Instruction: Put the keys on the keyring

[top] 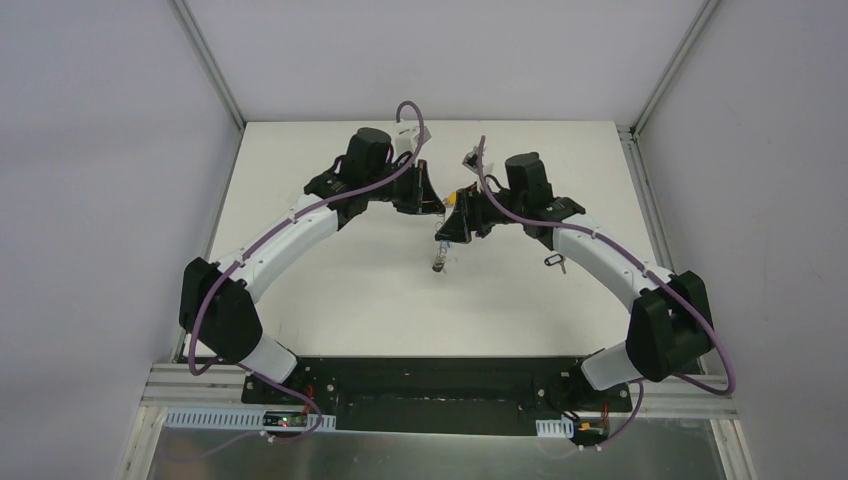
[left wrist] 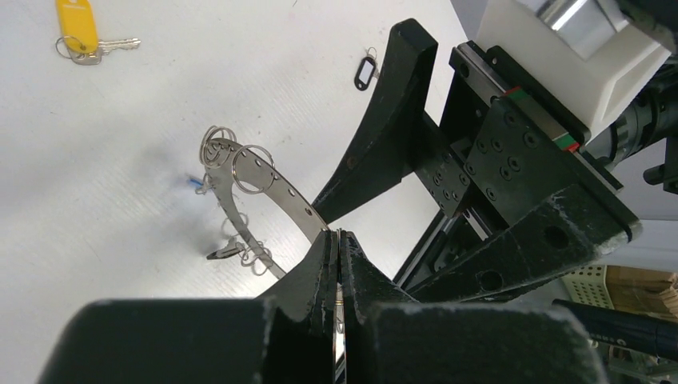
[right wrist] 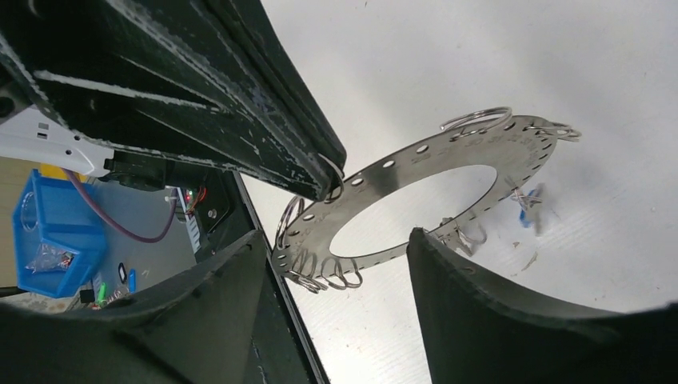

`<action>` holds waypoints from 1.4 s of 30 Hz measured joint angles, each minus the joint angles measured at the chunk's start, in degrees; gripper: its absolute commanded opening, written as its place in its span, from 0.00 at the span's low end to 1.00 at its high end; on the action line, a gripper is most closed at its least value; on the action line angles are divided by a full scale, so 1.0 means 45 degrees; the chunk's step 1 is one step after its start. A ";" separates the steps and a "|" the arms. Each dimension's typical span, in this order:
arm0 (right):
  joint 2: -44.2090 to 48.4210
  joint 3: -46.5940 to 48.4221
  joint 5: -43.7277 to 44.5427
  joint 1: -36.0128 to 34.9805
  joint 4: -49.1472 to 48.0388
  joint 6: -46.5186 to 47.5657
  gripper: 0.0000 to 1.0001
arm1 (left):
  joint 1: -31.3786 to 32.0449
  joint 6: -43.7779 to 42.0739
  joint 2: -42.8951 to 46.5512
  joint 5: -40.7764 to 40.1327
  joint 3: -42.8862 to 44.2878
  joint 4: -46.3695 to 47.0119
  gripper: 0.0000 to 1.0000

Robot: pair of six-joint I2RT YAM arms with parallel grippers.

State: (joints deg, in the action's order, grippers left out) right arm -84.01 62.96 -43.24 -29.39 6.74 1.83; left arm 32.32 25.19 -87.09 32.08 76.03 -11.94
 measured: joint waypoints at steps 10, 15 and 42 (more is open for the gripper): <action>-0.0083 0.0146 0.0573 -0.0083 -0.0063 -0.0491 0.28 | 0.0005 0.0175 0.0000 -0.0442 0.0000 -0.0024 0.00; -0.0068 0.0408 0.1185 -0.0121 0.0306 -0.0136 0.12 | -0.0005 0.0092 0.0000 -0.0607 0.0005 -0.0063 0.00; 0.0593 0.0520 0.1695 0.0228 0.1583 0.1826 0.00 | 0.0000 -0.1821 0.0117 0.0529 0.0588 -0.0549 0.20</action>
State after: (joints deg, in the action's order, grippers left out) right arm -81.34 65.30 -35.62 -28.36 13.87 10.04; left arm 32.32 16.99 -86.56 34.46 78.67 -14.41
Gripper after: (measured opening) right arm 0.021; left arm 0.165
